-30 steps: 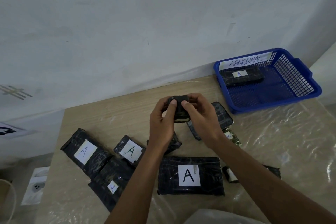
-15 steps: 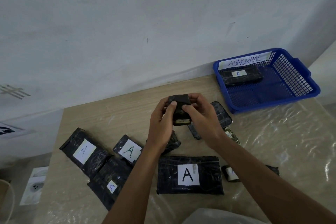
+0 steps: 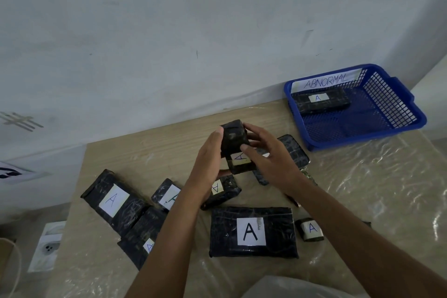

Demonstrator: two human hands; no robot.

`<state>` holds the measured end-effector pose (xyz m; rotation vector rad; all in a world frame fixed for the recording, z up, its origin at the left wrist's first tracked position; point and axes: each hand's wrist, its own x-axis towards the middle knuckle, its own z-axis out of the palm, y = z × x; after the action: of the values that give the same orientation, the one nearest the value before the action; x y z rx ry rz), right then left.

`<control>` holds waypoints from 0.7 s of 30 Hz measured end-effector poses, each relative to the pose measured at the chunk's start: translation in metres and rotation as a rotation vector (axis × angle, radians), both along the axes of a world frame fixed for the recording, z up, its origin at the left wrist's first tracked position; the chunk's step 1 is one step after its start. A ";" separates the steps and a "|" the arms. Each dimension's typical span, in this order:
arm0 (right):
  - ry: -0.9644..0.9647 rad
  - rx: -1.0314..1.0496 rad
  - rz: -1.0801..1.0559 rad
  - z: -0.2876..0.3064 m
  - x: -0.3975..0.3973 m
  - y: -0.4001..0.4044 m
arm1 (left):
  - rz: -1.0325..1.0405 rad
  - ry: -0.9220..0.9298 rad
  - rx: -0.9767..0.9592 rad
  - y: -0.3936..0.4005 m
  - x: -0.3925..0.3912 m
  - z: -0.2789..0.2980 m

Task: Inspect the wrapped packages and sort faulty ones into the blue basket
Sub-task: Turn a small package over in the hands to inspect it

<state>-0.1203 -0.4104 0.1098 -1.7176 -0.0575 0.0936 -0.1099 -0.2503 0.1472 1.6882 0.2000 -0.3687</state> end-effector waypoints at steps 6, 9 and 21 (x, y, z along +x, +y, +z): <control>0.068 0.095 -0.095 0.002 0.007 0.002 | -0.043 -0.114 -0.003 -0.001 -0.004 -0.009; -0.004 0.083 -0.024 0.003 -0.004 0.008 | 0.105 -0.106 -0.051 -0.004 -0.003 -0.012; -0.141 0.046 -0.034 0.000 -0.007 0.011 | -0.029 0.006 -0.127 -0.014 -0.010 0.005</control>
<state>-0.1271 -0.3997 0.1098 -1.6764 -0.1337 -0.0534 -0.1200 -0.2647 0.1520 1.5666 0.1533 -0.4005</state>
